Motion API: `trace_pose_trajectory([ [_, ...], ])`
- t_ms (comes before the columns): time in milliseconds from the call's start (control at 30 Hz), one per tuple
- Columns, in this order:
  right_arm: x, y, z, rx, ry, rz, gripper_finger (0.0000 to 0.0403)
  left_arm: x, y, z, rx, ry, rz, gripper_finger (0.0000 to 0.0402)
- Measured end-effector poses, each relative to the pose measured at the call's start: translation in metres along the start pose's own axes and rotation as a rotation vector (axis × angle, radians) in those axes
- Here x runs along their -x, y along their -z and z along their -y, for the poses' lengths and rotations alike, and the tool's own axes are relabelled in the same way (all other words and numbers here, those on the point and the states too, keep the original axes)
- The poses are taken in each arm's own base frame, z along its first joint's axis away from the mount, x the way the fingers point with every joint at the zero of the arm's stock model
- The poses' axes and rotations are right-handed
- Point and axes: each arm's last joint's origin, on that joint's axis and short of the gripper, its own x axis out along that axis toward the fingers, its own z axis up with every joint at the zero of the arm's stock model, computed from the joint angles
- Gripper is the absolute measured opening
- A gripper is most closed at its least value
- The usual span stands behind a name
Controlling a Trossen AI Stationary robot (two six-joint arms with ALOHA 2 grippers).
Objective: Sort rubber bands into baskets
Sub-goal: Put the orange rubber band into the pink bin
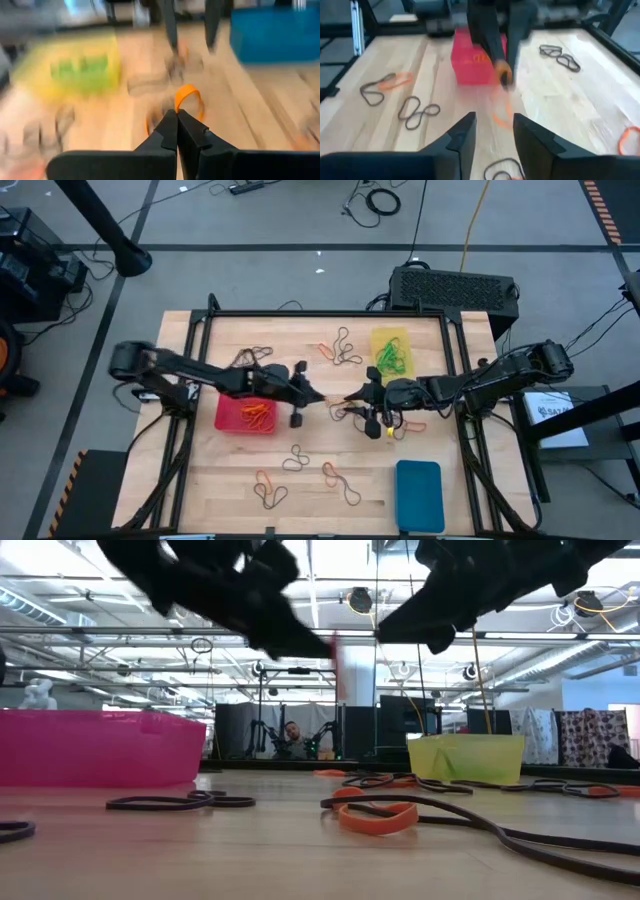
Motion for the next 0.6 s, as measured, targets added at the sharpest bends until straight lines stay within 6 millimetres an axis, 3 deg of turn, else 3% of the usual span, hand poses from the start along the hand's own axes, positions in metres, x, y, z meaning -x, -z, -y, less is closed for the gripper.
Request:
trace_pose_trajectory([
  [200,-0.003,0.004,0.000,0.050,0.002,-0.027,0.0148,0.070,-0.010,0.009,0.203,-0.095,-0.430,0.0001],
  [333,-0.007,0.006,0.000,0.110,0.003,-0.029,0.0151,0.112,-0.012,0.013,0.417,-0.162,-0.611,0.0001],
  [500,-0.014,0.007,0.000,0.137,0.003,-0.007,0.0149,0.141,0.000,0.017,0.606,-0.212,-0.803,0.0007],
  [600,-0.016,0.009,0.000,0.146,0.004,-0.015,0.0148,0.148,0.006,0.020,0.628,-0.234,-0.895,0.0015],
])
